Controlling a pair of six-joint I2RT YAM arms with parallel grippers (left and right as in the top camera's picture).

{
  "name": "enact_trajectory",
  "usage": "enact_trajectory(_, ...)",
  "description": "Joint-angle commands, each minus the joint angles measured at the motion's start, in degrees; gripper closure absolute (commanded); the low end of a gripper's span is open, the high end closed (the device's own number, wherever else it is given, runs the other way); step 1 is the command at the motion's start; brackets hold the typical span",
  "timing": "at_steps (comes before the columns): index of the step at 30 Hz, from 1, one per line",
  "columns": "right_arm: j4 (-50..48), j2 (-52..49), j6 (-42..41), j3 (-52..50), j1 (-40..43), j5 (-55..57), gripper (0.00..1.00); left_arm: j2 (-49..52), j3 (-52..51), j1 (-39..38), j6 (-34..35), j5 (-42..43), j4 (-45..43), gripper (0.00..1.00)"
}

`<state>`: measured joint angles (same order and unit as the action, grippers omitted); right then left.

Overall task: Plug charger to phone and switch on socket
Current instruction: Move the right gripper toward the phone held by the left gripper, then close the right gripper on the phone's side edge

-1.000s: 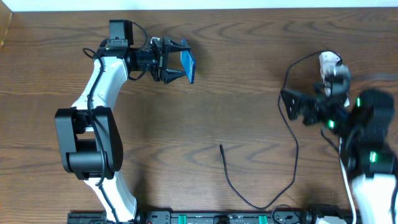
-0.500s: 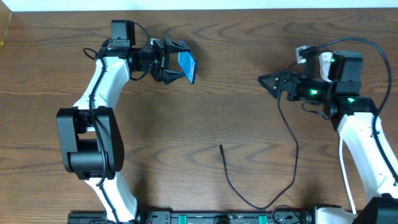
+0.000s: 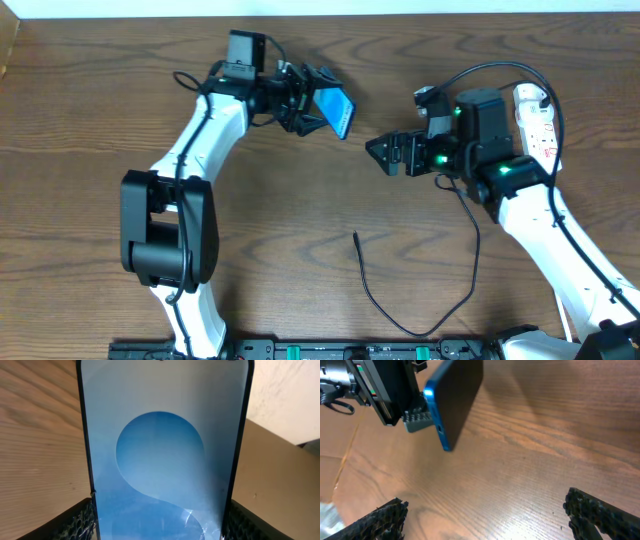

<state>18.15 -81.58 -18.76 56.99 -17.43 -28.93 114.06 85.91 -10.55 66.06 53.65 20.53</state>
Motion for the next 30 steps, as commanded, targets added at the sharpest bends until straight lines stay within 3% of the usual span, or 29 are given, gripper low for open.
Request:
enact_trajectory(1, -1.51, 0.20, -3.04, 0.81, -2.23, 5.29, 0.01, -1.36, 0.35, -2.43, 2.49, -1.53, -1.62, 0.93)
enact_trajectory(5, -2.10, 0.20, -4.13, 0.81, -2.93, 5.57, 0.01, -1.36, 0.35, -4.87, 4.68, -4.90, -1.62, 0.92)
enact_trajectory(30, -0.37, -0.63, -5.01, 0.59, -2.93, 16.83, 0.07, -1.36, 0.35, -15.10, 18.01, -4.83, -5.55, 0.92)
